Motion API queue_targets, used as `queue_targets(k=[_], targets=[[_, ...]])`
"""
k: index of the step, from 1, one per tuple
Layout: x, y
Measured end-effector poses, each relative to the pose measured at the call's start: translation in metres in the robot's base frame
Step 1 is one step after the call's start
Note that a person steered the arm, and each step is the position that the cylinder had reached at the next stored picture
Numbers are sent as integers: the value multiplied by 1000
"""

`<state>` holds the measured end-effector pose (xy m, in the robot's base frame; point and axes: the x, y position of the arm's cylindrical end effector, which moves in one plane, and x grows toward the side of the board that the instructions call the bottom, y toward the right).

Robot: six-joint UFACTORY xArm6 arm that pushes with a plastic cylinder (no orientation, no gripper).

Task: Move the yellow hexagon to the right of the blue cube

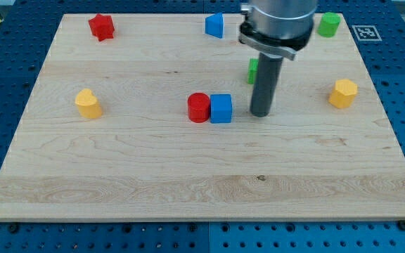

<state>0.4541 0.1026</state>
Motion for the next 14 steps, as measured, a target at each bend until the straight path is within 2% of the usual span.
queue_targets(k=[2,4,5,6,7,8,9,10,11,14], targets=[[13,57],[57,86],[81,121],[83,173],[60,219],[22,242],[-7,236],[-40,192],[-48,183],[-36,151]])
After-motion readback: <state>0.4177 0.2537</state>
